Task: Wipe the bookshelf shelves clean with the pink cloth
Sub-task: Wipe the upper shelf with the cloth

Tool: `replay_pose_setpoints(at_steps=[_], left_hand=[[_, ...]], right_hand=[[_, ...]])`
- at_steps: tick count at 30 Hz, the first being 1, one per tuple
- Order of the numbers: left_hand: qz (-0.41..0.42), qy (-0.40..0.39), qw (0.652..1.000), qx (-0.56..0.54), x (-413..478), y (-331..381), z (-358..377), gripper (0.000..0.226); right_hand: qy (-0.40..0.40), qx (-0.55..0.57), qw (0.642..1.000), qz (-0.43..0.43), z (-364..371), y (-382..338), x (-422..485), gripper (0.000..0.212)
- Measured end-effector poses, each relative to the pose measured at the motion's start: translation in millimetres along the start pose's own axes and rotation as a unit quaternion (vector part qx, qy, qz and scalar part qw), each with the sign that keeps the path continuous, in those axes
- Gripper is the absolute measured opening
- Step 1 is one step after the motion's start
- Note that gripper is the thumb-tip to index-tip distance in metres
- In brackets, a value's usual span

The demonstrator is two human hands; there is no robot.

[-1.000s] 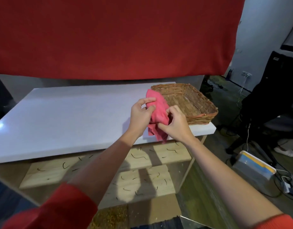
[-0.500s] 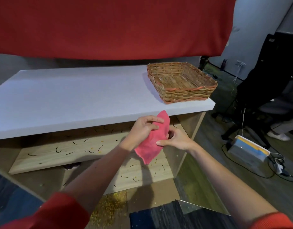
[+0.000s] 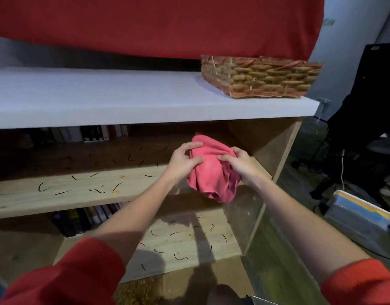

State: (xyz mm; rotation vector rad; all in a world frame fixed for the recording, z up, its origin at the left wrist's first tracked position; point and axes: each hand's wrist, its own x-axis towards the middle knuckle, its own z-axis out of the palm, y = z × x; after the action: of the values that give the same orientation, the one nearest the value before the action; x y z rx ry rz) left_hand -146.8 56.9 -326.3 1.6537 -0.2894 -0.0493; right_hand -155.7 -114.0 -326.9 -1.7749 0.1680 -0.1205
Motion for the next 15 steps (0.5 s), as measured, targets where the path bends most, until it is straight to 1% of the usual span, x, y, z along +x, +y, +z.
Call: replay_pose_setpoints(at_steps=[3,6,9,10,12,15], left_hand=[[0.050,0.011,0.998,0.023,17.1,-25.3,1.3,0.041],[0.092,0.034,0.994,0.038,38.5,-44.4,1.1,0.046],[0.108,0.040,0.993,0.019,62.5,-58.2,-1.4,0.046],[0.110,0.031,0.993,0.005,70.1,-61.1,-2.4,0.044],[0.097,0.017,0.995,-0.017,79.5,-61.8,-2.5,0.039],[0.034,0.027,0.998,-0.041,82.8,-58.5,4.0,0.036]], right_hand=[[0.028,0.040,0.999,-0.017,7.4,10.4,21.8,0.018],[0.016,0.100,0.994,-0.043,8.5,13.2,38.2,0.023],[0.003,0.146,0.985,-0.091,4.5,18.2,48.7,0.044],[0.011,0.138,0.985,-0.107,4.2,19.8,51.4,0.046],[0.035,0.104,0.983,-0.146,8.0,22.9,55.0,0.041],[0.038,0.000,0.981,-0.190,18.1,28.7,59.6,0.041]])
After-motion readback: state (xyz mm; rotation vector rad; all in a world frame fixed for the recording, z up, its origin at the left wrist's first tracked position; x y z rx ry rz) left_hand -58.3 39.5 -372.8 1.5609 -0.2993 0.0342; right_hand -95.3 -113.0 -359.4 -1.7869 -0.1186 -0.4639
